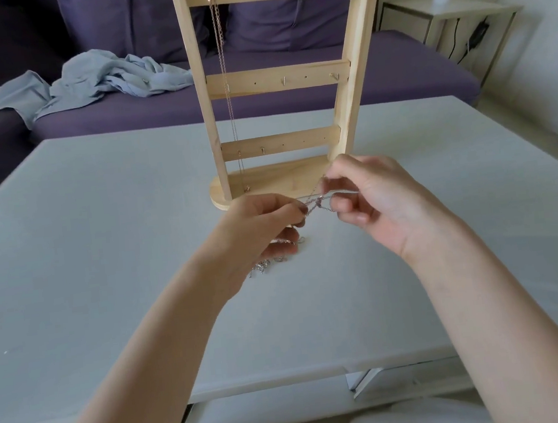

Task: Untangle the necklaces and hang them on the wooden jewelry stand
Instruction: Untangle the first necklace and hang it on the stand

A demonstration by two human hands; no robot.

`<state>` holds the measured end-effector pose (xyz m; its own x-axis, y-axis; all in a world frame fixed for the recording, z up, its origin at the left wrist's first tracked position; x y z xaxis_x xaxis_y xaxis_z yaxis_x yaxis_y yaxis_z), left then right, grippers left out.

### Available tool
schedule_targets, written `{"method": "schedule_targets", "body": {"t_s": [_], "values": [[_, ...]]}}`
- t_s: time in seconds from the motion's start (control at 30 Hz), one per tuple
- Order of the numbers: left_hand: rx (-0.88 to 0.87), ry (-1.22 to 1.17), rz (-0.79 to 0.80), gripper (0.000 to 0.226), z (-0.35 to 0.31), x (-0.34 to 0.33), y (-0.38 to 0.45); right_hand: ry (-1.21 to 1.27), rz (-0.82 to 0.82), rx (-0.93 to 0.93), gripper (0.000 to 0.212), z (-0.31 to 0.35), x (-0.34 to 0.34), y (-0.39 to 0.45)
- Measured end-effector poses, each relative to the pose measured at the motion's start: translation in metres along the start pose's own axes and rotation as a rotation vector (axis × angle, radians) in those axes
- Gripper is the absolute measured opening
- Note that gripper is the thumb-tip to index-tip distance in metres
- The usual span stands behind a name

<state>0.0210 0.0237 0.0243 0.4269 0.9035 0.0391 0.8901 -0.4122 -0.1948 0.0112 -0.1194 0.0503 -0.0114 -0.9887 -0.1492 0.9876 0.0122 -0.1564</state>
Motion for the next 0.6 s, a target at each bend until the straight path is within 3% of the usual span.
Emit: {"method": "schedule_targets", "body": {"t_s": [0.13,0.27,0.4,0.6], "values": [[0.007,-0.135,-0.029,0.015,0.0023,0.0008,0.0042,0.000,0.018,0.006,0.020,-0.0003,0.0051,0.0023],[-0.028,-0.279,-0.090,0.014,-0.0012,0.0062,0.0035,-0.218,0.064,-0.026,0.011,-0.0057,0.0057,0.0023],[-0.100,-0.101,-0.171,0.013,-0.0015,0.0049,0.0036,-0.444,0.002,-0.012,0.005,-0.0101,0.0032,0.0024],[-0.258,0.309,-0.248,0.012,0.0002,0.0030,0.0068,-0.450,-0.036,0.012,0.009,-0.0076,0.0023,0.0016]]}}
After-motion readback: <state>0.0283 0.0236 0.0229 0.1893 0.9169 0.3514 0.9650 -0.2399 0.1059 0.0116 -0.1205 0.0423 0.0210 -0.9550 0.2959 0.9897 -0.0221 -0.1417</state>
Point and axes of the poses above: each hand's wrist, its own y-axis towards the middle knuckle, its own x-axis out of the back of the hand, z = x × y, the point moved 2 cm from there along y, towards the middle knuckle, and after that the axes turned 6 degrees about z, right-handed, at the moved point
